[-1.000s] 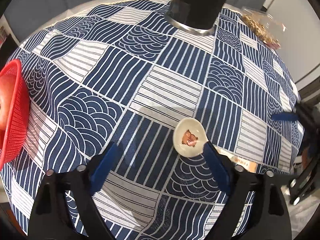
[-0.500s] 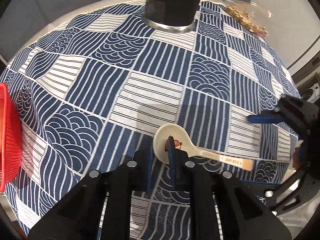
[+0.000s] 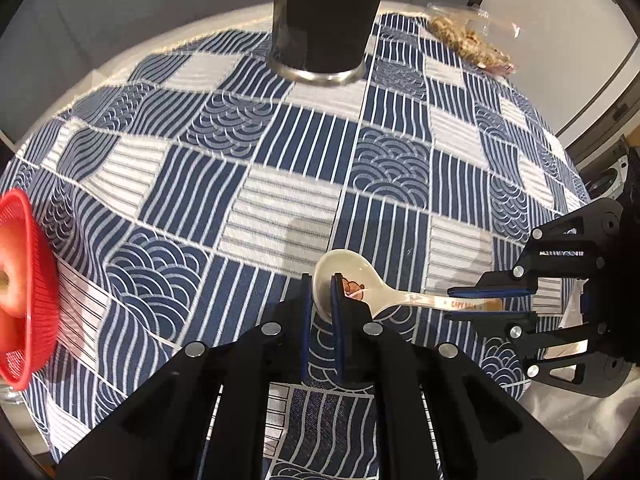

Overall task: Organize utensils
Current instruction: 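Close the right tool on the spoon handle while the left tool holds the bowl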

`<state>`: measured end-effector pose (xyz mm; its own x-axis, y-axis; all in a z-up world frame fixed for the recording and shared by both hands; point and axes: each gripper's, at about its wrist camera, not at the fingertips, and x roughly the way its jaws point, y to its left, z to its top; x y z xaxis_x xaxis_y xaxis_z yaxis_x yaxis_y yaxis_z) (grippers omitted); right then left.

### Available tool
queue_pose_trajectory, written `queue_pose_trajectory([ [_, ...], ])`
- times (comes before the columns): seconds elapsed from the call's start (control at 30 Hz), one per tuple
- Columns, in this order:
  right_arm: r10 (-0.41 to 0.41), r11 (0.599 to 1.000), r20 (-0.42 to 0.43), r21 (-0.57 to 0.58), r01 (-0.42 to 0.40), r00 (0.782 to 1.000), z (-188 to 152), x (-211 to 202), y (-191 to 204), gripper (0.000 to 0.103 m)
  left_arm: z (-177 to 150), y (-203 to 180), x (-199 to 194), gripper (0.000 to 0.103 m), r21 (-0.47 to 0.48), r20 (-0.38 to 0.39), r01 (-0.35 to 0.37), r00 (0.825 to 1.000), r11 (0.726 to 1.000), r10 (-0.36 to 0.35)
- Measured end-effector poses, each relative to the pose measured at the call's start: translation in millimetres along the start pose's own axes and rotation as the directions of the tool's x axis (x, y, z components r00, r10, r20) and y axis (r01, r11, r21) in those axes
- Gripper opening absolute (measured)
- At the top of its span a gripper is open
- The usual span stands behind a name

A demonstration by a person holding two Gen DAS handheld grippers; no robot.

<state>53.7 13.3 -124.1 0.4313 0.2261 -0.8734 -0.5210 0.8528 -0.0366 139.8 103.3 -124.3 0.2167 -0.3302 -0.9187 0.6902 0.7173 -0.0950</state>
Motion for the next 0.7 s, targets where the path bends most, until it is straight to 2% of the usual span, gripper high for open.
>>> queue_pose_trajectory([
  [0.37,-0.061,0.993,0.092,-0.098,0.07,0.994,32,-50,-17,0.009,46,-13,-50,0.01,0.047,0.066,-0.079,0.995,0.996,0.075],
  [0.7,-0.062,0.979,0.205,-0.18,0.1,0.977,75,-93,-59,0.009,113,-22,-106,0.009,0.072,0.108,-0.222,0.971,0.972,0.214],
])
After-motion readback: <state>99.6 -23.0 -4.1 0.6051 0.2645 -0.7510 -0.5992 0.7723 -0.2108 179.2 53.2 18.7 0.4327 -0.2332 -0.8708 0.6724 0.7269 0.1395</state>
